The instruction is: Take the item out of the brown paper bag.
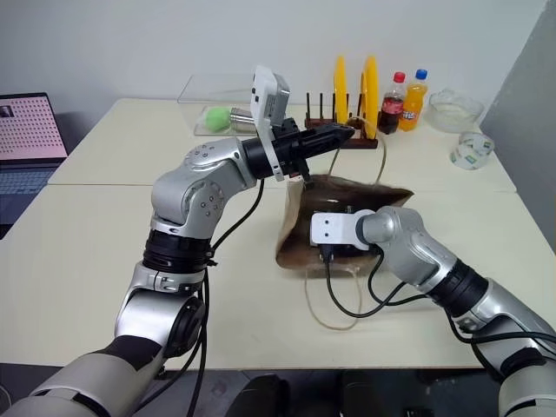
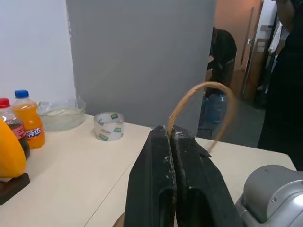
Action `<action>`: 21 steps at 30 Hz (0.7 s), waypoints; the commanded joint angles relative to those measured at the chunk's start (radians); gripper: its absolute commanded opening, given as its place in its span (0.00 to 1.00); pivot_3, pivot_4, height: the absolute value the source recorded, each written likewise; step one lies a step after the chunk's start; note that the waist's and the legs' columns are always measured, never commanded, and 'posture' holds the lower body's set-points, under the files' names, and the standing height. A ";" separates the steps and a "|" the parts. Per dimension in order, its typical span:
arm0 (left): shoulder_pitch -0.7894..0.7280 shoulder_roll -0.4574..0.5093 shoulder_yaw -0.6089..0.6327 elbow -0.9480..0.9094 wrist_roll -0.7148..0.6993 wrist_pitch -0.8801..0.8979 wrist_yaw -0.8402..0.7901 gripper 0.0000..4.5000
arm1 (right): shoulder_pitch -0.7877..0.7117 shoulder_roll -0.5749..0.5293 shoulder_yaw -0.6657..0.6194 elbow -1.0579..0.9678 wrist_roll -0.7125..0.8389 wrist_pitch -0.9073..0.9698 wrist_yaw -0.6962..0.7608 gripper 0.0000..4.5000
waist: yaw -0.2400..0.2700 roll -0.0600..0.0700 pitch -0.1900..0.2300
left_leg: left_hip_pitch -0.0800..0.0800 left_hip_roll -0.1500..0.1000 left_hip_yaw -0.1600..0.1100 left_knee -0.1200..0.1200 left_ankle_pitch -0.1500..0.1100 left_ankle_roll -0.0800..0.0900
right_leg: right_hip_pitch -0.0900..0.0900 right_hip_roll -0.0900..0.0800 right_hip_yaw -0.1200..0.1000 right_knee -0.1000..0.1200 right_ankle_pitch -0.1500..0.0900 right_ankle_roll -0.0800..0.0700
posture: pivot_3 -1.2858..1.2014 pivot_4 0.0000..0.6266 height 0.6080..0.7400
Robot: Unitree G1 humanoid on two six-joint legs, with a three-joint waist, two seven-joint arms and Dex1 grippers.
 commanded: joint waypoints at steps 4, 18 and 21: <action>-0.023 0.019 0.011 0.014 0.044 -0.035 0.044 0.00 | 0.065 -0.065 -0.236 -0.235 0.055 -0.216 0.003 0.67 | 0.001 0.000 0.000 | -0.001 0.000 0.000 0.000 0.000 0.000 | -0.001 0.000 0.000 0.000 0.000 0.000 | 0.52 0.24 1.00; -0.028 0.031 0.006 0.077 0.104 -0.089 0.064 0.00 | 0.243 -0.042 -0.695 -0.340 0.267 -0.630 -0.106 0.67 | 0.001 0.000 0.000 | 0.000 0.000 0.000 0.000 0.000 0.000 | 0.000 0.000 0.000 0.001 0.000 0.000 | 0.52 0.24 1.00; -0.021 0.033 0.008 0.075 0.110 -0.088 0.062 0.00 | 0.261 -0.033 -0.817 -0.306 0.203 -0.582 -0.226 0.67 | 0.004 0.000 0.000 | 0.000 0.000 0.000 0.000 0.000 0.000 | 0.000 0.000 0.000 0.001 0.000 0.000 | 0.52 0.24 1.00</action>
